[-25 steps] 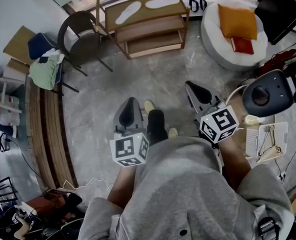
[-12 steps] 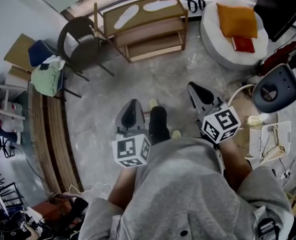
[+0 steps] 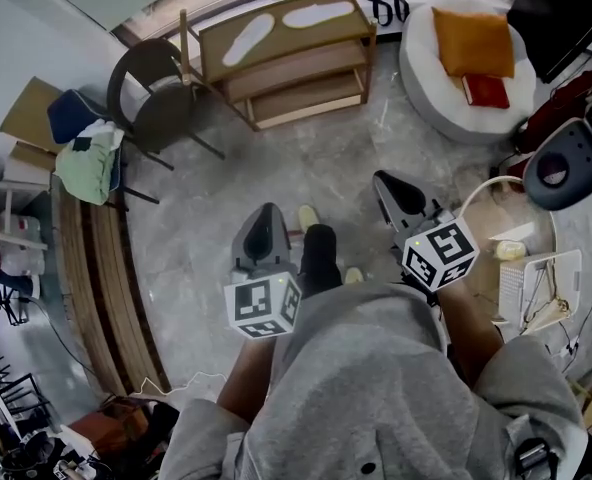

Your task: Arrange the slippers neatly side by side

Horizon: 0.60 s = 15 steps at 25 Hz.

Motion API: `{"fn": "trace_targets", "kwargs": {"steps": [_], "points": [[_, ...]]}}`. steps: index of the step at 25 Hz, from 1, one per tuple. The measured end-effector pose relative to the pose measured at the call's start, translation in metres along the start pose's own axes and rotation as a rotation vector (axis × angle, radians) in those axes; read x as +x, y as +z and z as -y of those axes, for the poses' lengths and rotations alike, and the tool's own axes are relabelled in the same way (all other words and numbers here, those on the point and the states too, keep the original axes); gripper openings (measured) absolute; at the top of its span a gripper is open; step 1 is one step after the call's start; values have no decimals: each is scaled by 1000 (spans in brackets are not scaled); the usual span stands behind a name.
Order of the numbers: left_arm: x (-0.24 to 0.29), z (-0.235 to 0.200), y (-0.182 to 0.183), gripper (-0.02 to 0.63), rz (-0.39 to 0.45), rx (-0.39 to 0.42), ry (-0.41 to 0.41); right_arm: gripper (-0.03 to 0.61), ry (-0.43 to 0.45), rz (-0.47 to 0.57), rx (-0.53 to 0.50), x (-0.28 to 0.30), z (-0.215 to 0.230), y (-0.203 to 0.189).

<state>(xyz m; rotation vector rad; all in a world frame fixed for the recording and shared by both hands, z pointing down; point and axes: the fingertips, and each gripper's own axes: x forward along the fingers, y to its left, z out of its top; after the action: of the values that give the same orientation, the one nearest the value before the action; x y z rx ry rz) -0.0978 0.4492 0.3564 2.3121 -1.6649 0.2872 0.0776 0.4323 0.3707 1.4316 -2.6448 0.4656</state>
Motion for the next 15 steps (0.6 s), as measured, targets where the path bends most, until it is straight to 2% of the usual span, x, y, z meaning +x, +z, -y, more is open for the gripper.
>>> {"fn": "trace_targets", "kwargs": {"steps": [9,15], "points": [[51,-28,2,18,-42,-22,1,26,6,-62,10,55,22,-3],[84,-60,23,19,-40,-44,-5,26,16,-80,-3,104,23,13]]}}
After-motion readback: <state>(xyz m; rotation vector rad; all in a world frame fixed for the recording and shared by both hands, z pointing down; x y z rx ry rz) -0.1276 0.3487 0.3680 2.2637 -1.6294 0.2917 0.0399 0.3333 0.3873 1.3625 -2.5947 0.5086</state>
